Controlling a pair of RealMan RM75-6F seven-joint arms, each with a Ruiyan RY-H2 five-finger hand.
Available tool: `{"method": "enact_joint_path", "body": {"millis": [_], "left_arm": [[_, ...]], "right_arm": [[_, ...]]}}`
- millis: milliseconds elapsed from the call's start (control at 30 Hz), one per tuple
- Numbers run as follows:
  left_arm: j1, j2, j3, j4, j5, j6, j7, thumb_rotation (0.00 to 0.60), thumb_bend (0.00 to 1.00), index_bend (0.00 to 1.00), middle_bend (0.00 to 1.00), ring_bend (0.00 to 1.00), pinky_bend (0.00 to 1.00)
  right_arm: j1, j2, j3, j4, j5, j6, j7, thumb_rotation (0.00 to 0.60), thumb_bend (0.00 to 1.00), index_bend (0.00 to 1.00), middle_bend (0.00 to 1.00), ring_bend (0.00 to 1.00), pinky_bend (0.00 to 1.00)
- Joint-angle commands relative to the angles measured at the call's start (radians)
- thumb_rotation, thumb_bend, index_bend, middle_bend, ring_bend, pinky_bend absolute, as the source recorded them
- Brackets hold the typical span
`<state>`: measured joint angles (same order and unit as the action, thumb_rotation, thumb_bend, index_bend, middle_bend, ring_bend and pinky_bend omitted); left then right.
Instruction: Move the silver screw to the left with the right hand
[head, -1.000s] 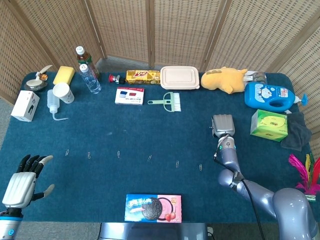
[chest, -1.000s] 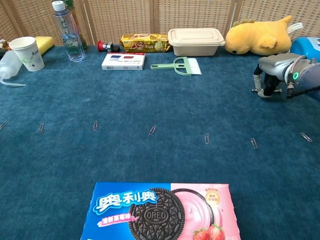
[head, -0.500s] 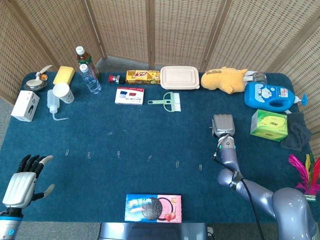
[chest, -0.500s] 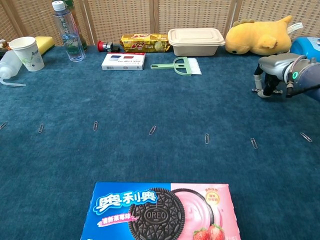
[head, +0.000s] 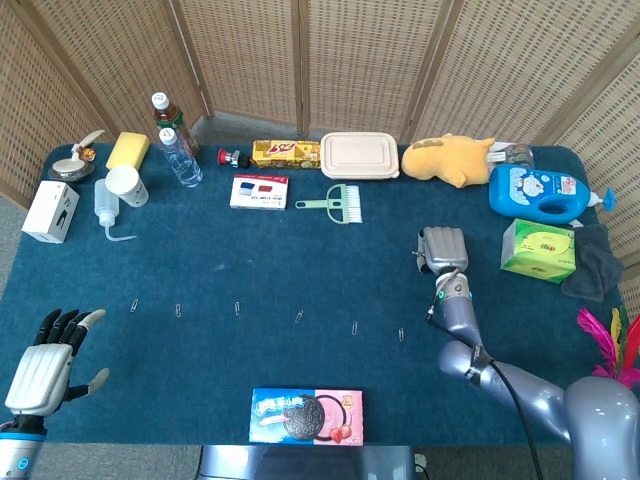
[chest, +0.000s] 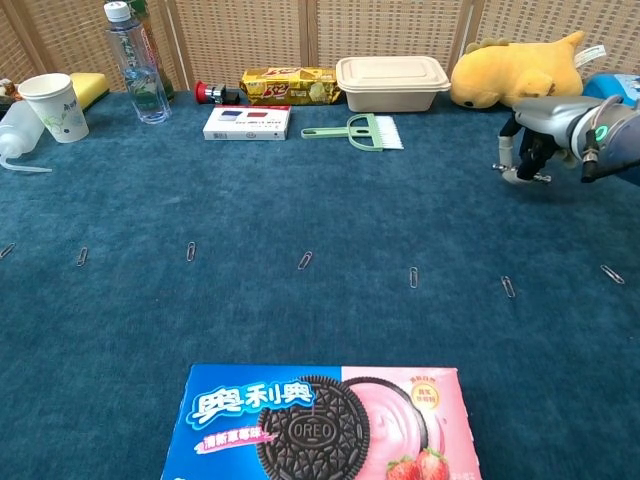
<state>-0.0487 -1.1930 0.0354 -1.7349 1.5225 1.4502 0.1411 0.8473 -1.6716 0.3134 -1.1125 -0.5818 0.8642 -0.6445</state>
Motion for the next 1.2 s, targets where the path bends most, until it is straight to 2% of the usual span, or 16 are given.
{"method": "enact_joint_path", "body": {"millis": [33,400,900,1200], "left_arm": [[-0.001,0.000,0.000,-0.002,0.003,0.000,0.001,0.600,0.39,0.13,0.18,0.10,0.02],[-0.014,0.004,-0.006,-0.014,0.021,-0.001,0.008,0.600,0.39,0.12,0.18,0.10,0.02],[-0.015,0.009,-0.008,-0.019,0.030,0.009,0.002,0.600,0.39,0.07,0.18,0.09,0.02],[-0.026,0.013,-0.011,-0.017,0.032,-0.002,-0.006,0.600,0.40,0.07,0.18,0.09,0.02]], "right_arm": [[-0.039,0.072,0.016,-0.132,-0.019,0.011,0.075,0.600,0.43,0.69,0.90,0.92,0.78],[-0.099,0.196,0.009,-0.391,-0.037,-0.003,0.210,0.600,0.43,0.69,0.91,0.92,0.78],[-0.084,0.245,-0.037,-0.573,-0.049,-0.017,0.282,0.600,0.43,0.67,0.91,0.92,0.78],[-0.066,0.253,-0.068,-0.636,-0.006,0.032,0.277,0.600,0.43,0.67,0.91,0.92,0.78]]}}
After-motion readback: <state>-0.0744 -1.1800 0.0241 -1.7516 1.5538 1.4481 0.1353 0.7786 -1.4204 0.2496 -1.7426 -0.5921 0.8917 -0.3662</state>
